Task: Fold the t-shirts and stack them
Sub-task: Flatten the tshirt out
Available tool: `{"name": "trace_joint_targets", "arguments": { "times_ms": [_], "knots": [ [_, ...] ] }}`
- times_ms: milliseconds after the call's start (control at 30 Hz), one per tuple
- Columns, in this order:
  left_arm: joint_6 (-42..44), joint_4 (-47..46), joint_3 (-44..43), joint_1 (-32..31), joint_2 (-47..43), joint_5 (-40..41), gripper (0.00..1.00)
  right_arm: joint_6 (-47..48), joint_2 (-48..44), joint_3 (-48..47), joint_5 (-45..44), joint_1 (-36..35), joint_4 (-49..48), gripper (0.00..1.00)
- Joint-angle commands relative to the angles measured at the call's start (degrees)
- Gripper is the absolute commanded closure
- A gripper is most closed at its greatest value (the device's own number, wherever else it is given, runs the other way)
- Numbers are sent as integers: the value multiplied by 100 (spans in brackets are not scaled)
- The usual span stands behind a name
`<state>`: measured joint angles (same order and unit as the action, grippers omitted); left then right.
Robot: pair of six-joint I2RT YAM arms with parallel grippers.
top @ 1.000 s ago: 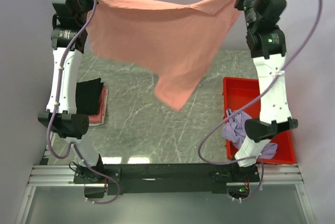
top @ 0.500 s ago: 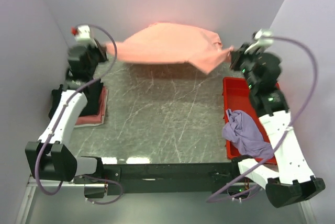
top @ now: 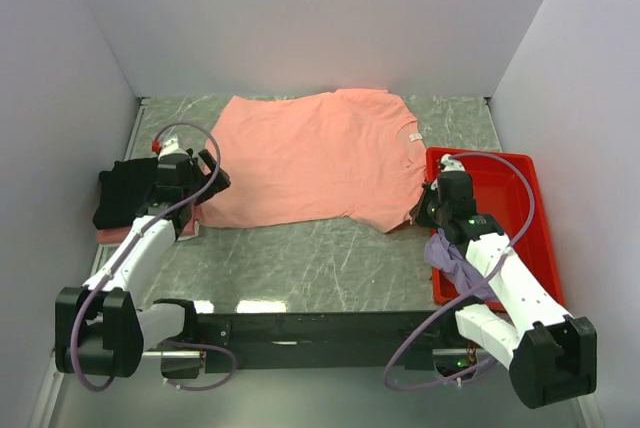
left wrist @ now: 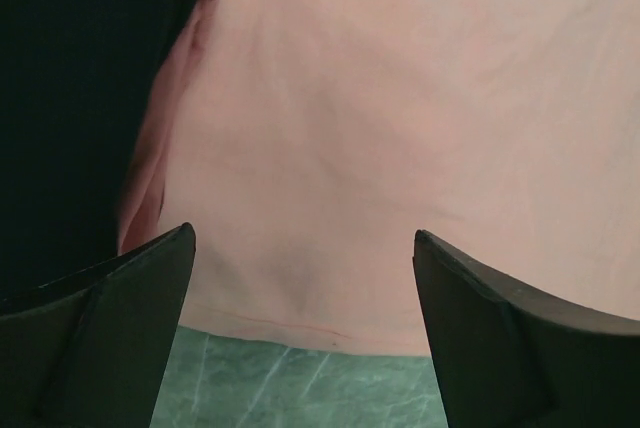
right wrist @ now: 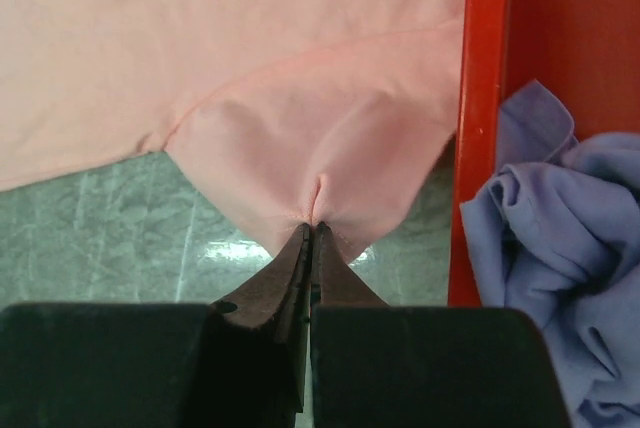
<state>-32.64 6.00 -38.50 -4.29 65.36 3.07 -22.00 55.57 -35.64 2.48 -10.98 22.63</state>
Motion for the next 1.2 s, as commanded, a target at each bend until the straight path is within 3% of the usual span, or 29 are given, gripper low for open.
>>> {"name": "trace_joint_targets", "arguments": {
  "times_ms": [0, 200, 467, 700, 900, 1167],
  "knots": [
    [-1024, 777, 9, -1, -120, 598, 5, -208, -3, -136, 34, 26, -242, 100],
    [-1727, 1052, 299, -449, -480, 729, 1, -235, 68, -294, -239, 26, -75, 100],
    [-3079, 2430, 484, -889, -867, 1476, 0, -305, -11, -198, -204, 26, 4, 100],
    [-3828, 2345, 616, -889, -525, 1671, 1, -287, 147, -172, -107, 26, -136, 100],
    [-4329, 2292, 458, -889, 46, 1740, 31, -279, 138, -136, -125, 17, -154, 100],
    [-4856, 2344, 361, -889, 512, 2232, 40, -261, 94, -136, -90, 26, -180, 100]
  ]
}}
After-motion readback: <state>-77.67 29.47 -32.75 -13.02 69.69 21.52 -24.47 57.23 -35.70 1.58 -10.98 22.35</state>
